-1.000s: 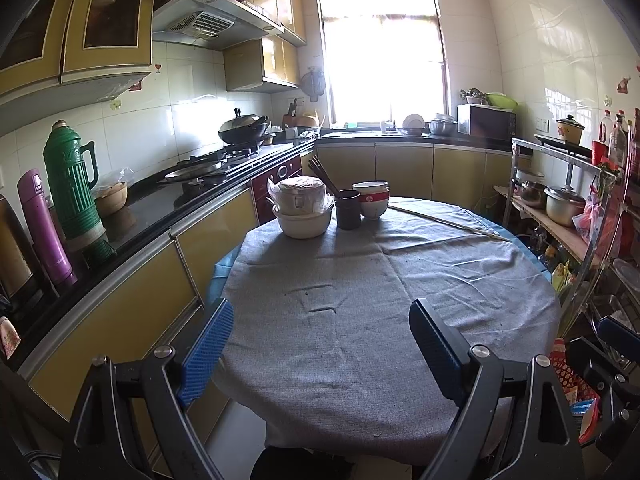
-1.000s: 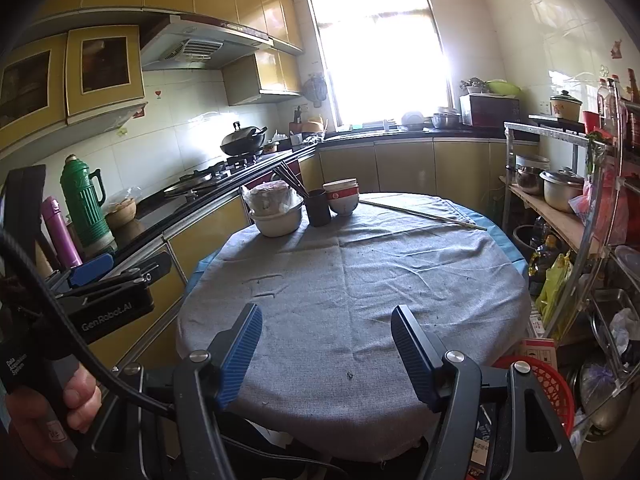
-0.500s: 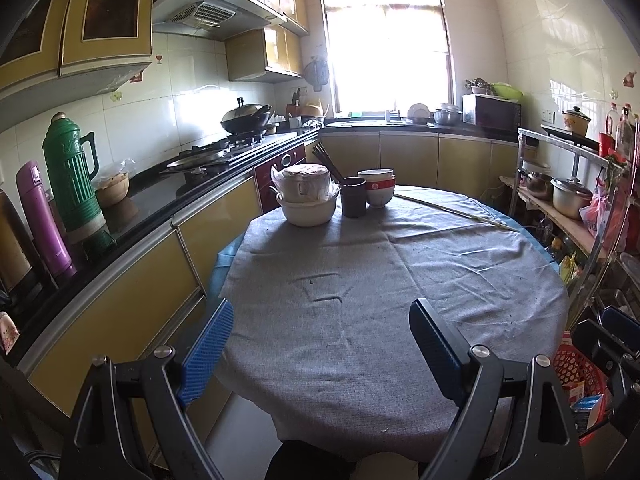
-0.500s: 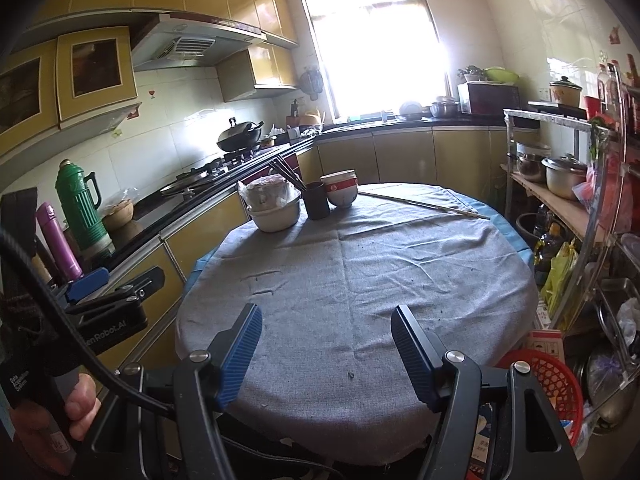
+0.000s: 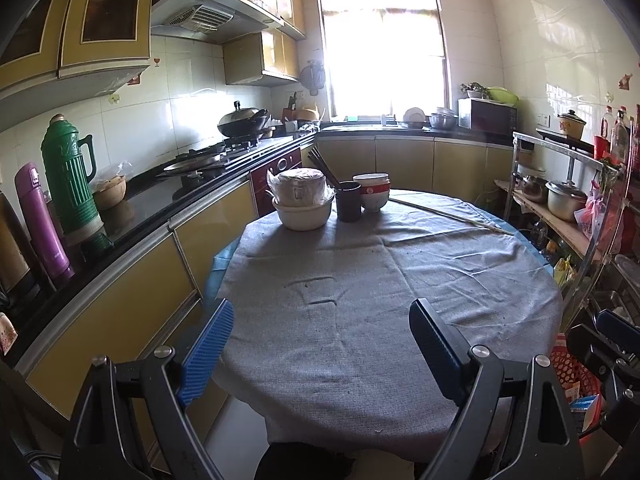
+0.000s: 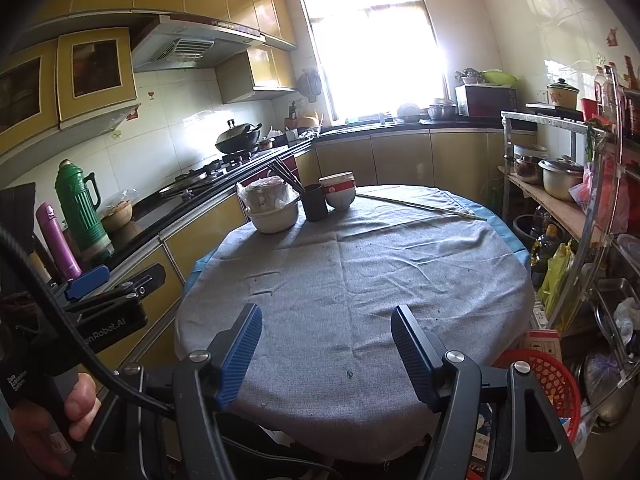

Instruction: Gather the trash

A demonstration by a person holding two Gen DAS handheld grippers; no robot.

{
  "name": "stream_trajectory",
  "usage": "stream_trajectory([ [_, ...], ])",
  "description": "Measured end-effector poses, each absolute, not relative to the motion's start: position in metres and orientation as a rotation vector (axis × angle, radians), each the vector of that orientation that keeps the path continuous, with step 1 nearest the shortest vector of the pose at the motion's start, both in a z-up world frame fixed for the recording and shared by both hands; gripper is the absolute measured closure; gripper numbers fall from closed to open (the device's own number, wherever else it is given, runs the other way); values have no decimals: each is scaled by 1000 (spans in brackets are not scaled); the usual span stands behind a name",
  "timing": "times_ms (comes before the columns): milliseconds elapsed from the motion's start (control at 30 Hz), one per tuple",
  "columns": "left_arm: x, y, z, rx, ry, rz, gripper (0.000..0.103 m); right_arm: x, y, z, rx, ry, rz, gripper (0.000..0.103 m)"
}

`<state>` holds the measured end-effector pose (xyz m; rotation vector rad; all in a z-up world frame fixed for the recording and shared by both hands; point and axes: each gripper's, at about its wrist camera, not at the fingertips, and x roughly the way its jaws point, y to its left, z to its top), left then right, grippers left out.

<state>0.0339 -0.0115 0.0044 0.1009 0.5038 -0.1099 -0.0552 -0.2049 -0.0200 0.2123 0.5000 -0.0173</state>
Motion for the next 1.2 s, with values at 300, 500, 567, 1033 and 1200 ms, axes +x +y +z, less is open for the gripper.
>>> stream_trajectory([
  [300,35,-13,2,107,509,-109,13,-53,-205,-24,216,503,-15,32],
  [500,36,-12,2,107,510,-107,13,-50,-204,-22,214,501,-12,32],
  [567,37,-12,1,106,513,-106,13,-48,-204,-21,212,499,-10,32],
  [1033,51,-10,-13,123,556,-74,13,-26,-216,-24,236,505,8,32],
  [1200,61,-13,-20,145,582,-49,13,-8,-226,-35,263,527,21,32],
])
